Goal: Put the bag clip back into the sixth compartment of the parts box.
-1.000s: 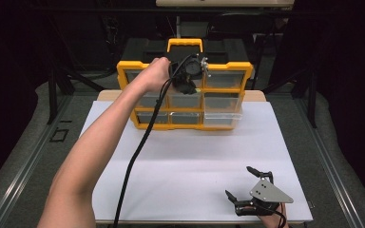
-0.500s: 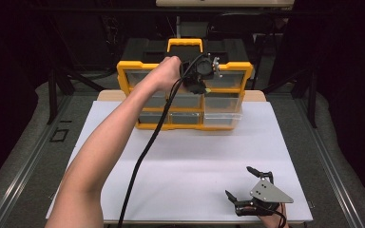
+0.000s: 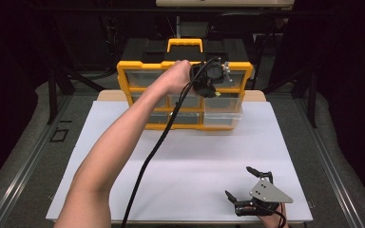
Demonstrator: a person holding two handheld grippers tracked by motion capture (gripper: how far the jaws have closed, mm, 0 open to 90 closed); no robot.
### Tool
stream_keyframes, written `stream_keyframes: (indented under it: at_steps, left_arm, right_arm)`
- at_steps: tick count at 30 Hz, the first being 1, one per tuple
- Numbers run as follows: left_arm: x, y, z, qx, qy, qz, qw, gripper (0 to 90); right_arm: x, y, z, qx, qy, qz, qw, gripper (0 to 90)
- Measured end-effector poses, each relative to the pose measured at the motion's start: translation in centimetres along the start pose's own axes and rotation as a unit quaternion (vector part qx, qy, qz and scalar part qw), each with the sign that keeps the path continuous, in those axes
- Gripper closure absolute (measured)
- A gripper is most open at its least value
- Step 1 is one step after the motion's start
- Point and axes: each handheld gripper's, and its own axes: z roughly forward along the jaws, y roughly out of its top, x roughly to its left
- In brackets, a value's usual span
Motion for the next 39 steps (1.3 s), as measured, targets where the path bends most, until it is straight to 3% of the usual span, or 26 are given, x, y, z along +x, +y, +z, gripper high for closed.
stream_keyframes:
  at_steps: [2, 8, 10, 11, 12, 14, 15, 16, 20, 30, 39]
  left_arm:
    - [0.0, 0.2, 0.5, 0.003, -0.006, 0.003, 1.0, 80.3]
    - [0.3, 0.2, 2.4, -0.002, -0.017, -0.015, 0.9997, 79.9]
    - [0.6, 0.0, 2.8, -0.013, -0.014, -0.035, 0.9992, 76.8]
    - [0.9, -0.2, 3.2, -0.022, -0.018, -0.053, 0.9982, 63.8]
    - [0.9, -0.2, 3.2, -0.022, -0.018, -0.053, 0.9982, 54.8]
    - [1.0, -0.6, 3.4, -0.031, -0.019, -0.062, 0.9974, 45.3]
    - [1.0, -0.9, 3.3, -0.036, -0.018, -0.069, 0.9968, 45.3]
    - [0.9, -1.6, 3.1, -0.043, -0.017, -0.077, 0.996, 34.4]
    - [0.4, -3.3, 2.1, -0.047, -0.018, -0.08, 0.9956, 15.8]
    - [-1.6, -7.0, 0.0, -0.043, -0.006, -0.079, 0.9959, 7.1]
    - [-4.0, -10.4, 0.0, -0.032, -0.001, -0.081, 0.9962, 3.3]
  right_arm:
    - [0.0, 0.0, -0.1, -0.001, 0.0, 0.004, 1.0, 0.6]
    - [-0.2, -0.2, -0.1, -0.001, 0.002, 0.007, 1.0, 0.6]
    - [-0.2, -0.2, -0.1, -0.002, 0.002, 0.008, 1.0, 0.6]
    - [-0.3, -0.3, -0.2, -0.004, 0.003, 0.01, 0.9999, 0.6]
    - [-0.3, -0.3, -0.2, -0.004, 0.003, 0.01, 0.9999, 0.6]
    - [-0.4, -0.3, -0.2, -0.003, 0.004, 0.014, 0.9999, 0.6]
    - [-0.4, -0.3, -0.2, -0.003, 0.005, 0.014, 0.9999, 0.6]
    - [-0.4, -0.3, -0.2, -0.004, 0.006, 0.012, 0.9999, 0.6]
    - [-0.2, -0.2, -0.2, -0.002, 0.007, 0.011, 0.9999, 0.6]
    - [0.2, -0.1, -0.4, 0.001, 0.001, 0.004, 1.0, 0.6]
    - [0.2, -0.1, -0.3, 0.003, 0.0, 0.003, 1.0, 0.6]
